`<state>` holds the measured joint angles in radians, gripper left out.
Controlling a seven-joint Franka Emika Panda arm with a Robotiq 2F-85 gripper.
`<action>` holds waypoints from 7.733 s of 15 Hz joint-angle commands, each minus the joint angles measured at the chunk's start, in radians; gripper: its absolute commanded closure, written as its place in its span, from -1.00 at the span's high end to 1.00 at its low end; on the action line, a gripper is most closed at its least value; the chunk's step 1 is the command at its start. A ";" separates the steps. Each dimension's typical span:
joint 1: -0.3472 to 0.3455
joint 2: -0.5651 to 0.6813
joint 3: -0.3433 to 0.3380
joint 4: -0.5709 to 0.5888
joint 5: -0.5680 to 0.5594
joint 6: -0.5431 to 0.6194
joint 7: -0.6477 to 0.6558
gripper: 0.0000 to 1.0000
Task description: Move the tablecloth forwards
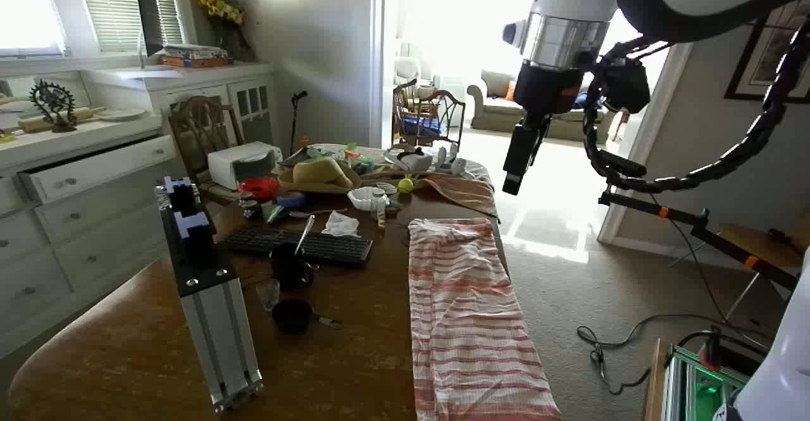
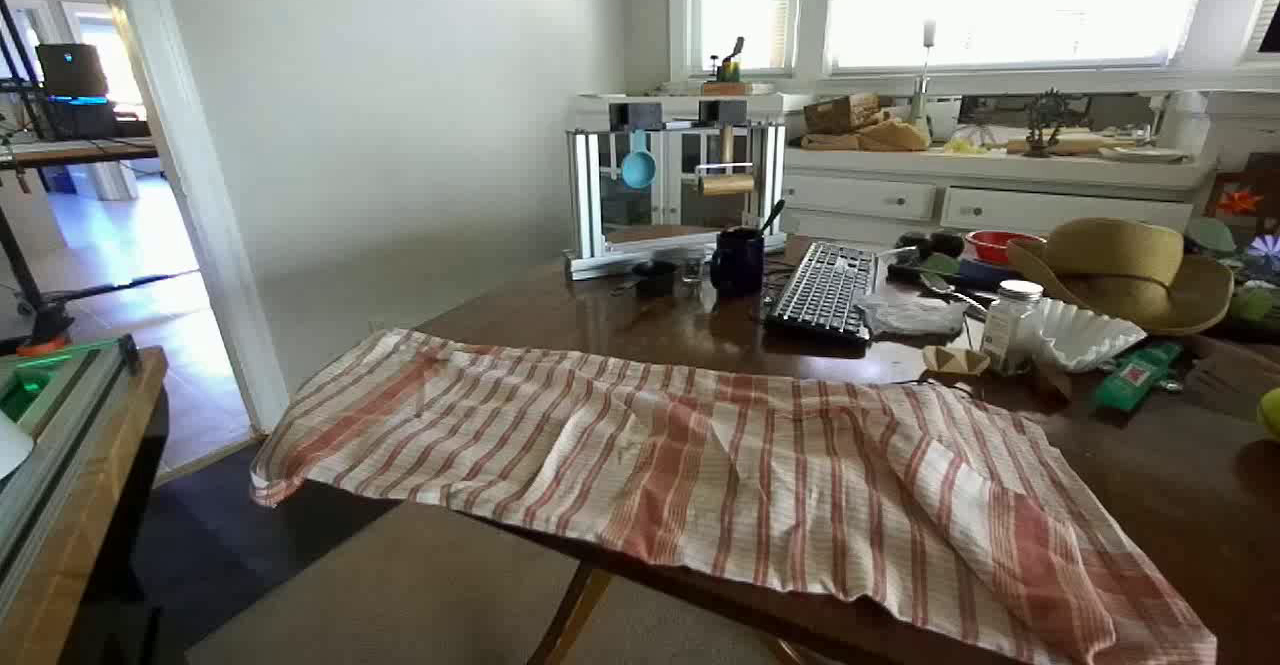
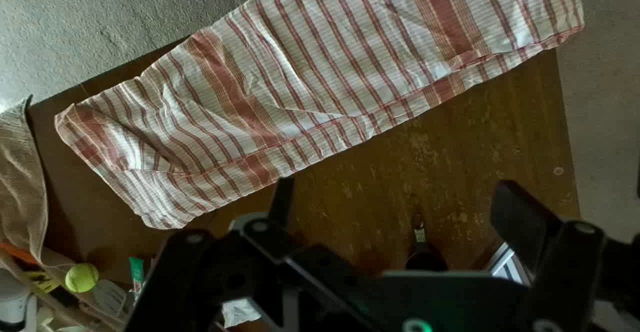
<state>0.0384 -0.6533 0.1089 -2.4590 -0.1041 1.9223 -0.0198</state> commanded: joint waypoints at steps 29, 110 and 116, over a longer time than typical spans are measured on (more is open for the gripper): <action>0.006 0.969 -0.100 0.369 -0.260 0.423 0.847 1.00; 0.132 1.561 -0.261 1.097 -0.009 0.246 1.056 -1.00; 0.127 1.656 -0.258 1.252 -0.001 0.241 1.082 -1.00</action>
<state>0.1709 0.9229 -0.1522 -1.3277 -0.1281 2.1900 1.0395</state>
